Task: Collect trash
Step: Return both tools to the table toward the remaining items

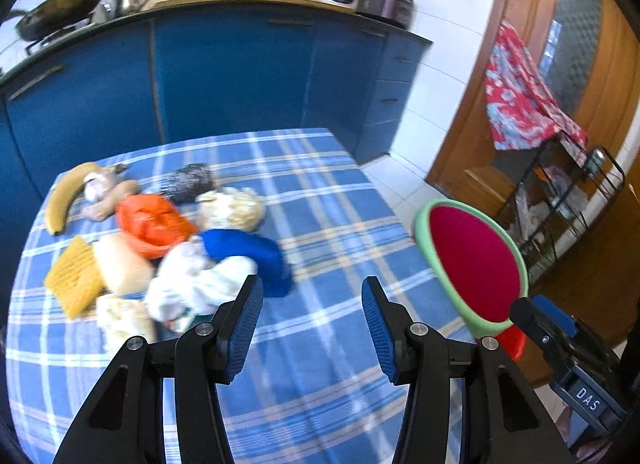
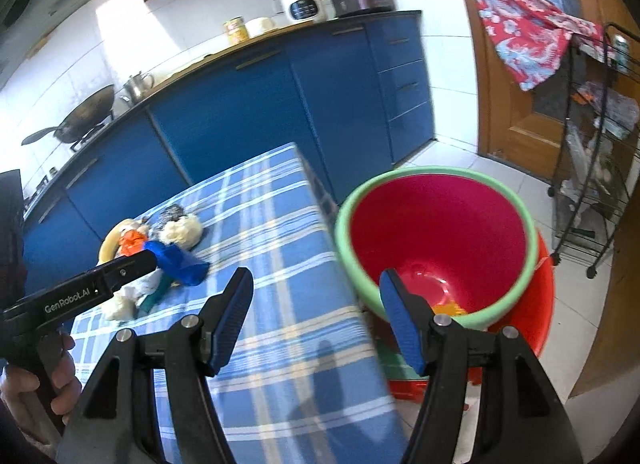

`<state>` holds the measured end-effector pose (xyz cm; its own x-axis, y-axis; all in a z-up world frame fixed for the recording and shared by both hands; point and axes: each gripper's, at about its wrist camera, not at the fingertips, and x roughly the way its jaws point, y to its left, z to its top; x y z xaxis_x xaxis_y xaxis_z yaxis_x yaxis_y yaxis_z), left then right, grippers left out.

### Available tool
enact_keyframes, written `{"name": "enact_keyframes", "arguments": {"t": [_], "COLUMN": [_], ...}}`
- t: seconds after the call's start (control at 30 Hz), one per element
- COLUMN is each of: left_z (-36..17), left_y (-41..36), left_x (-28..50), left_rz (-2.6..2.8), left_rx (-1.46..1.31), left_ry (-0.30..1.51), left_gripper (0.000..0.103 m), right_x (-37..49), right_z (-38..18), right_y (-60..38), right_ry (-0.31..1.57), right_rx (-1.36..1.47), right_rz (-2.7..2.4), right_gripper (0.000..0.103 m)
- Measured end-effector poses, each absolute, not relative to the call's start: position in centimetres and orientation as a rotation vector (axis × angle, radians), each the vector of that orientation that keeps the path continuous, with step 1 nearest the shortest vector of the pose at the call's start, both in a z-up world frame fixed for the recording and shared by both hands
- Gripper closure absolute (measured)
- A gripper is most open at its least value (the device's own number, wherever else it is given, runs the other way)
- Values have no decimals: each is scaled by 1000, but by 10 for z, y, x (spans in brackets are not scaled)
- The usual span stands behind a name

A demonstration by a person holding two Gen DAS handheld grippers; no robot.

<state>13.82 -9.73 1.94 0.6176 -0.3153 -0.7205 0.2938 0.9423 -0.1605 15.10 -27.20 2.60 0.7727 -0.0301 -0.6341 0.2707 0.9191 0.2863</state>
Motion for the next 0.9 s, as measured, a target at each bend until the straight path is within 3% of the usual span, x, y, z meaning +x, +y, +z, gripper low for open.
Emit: {"name": "enact_keyframes", "arguments": {"t": [0.83,0.9], "left_z": [8,1], "left_y": [52,65], "left_x": [169,175], "left_rz": [-60,-33], "left_rx": [-98,-111], "left_ry": [832,846], "left_gripper": [50,46], "right_x": [231,241], "right_z": [13,7], "right_y": [-179,-172], "right_ry": [774,798], "right_rx": [301,281], "right_rz": [11,24], "right_gripper": [33,33]}}
